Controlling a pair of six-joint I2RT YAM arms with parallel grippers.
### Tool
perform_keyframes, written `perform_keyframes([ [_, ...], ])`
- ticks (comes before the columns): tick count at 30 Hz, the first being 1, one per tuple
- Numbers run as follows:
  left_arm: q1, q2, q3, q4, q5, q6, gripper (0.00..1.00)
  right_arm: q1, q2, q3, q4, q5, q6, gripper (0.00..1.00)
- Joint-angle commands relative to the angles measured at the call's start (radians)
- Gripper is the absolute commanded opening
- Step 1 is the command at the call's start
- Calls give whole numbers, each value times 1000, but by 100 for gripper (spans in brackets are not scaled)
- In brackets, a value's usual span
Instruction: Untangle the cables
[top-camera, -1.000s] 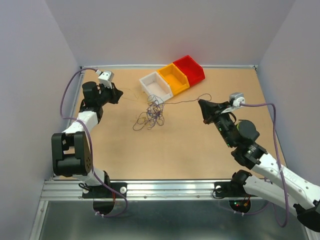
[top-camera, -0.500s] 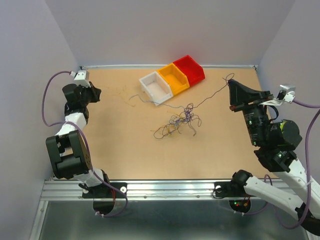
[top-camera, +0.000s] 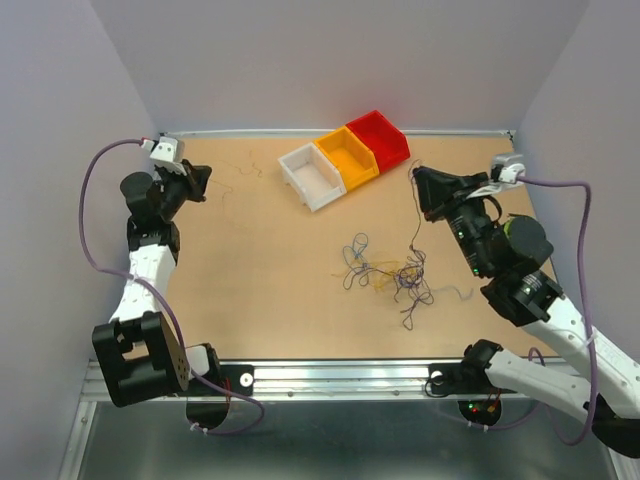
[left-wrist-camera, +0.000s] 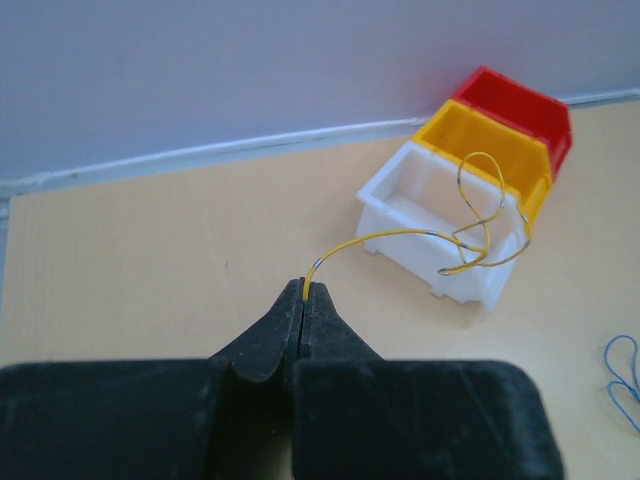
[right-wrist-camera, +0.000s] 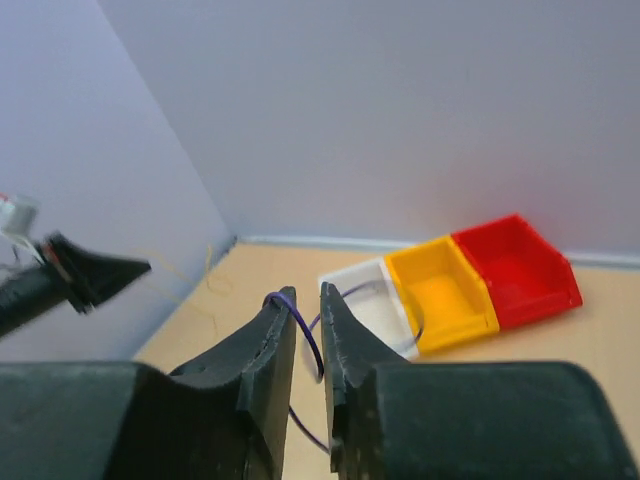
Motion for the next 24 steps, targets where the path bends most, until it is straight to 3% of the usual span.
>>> perform_keyframes([
  [1, -58, -103, 27, 2, 77, 42, 0, 0, 13, -108, -17, -89, 46, 38],
  [2, -85, -116, 40, -6, 65, 47, 0, 2, 17, -125, -19, -93, 52, 61],
  [5, -127, -148, 77, -48, 52, 48, 0, 0, 39, -161, -19, -65, 58, 83],
  [12, -264, -81, 295, -122, 35, 3, 0, 2, 74, -207, -16, -16, 80, 88],
  [19, -386, 163, 556, -121, -52, -24, 0, 2, 116, -247, 4, 64, 110, 88],
  [24, -407, 350, 757, -110, -35, -47, 0, 2, 97, -271, 21, 98, 118, 88],
])
